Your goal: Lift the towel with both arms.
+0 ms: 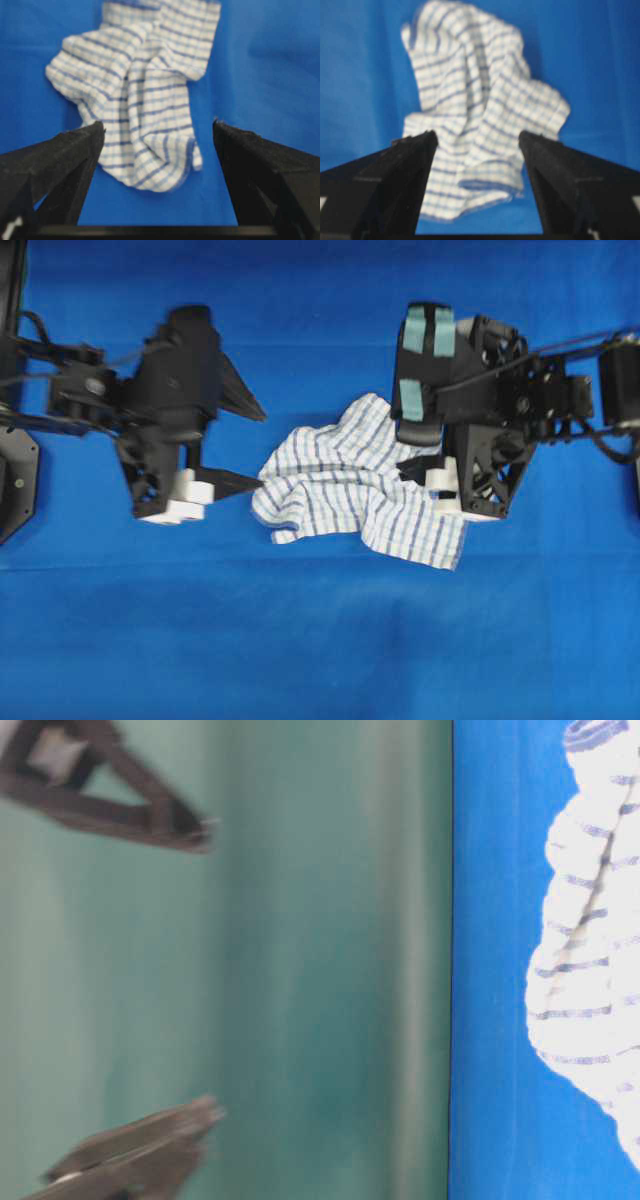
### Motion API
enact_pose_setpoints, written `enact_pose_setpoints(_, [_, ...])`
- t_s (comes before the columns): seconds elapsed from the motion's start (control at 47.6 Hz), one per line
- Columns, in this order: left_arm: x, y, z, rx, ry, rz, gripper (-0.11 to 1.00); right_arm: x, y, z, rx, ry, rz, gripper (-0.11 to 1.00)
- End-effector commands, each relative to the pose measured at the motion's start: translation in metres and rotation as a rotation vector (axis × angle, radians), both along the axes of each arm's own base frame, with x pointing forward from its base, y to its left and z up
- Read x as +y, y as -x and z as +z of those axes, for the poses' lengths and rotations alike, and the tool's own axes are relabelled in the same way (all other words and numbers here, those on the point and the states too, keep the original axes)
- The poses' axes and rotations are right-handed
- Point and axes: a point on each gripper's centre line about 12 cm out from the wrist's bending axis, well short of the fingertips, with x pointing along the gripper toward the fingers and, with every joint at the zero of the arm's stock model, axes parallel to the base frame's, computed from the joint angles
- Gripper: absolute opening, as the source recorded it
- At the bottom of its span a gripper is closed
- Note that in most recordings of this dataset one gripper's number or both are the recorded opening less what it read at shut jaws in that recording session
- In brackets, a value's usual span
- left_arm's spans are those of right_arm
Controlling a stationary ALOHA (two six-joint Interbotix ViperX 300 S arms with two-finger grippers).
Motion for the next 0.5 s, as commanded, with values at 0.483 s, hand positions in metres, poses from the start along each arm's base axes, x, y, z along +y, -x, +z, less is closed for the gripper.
enact_pose_setpoints(0.483, [-0.009,-0.045,-0.142,0.205,-0.013,-0.023,0.84,0.015,0.018,-0.148,0.143,-0.052,0.009,0.67])
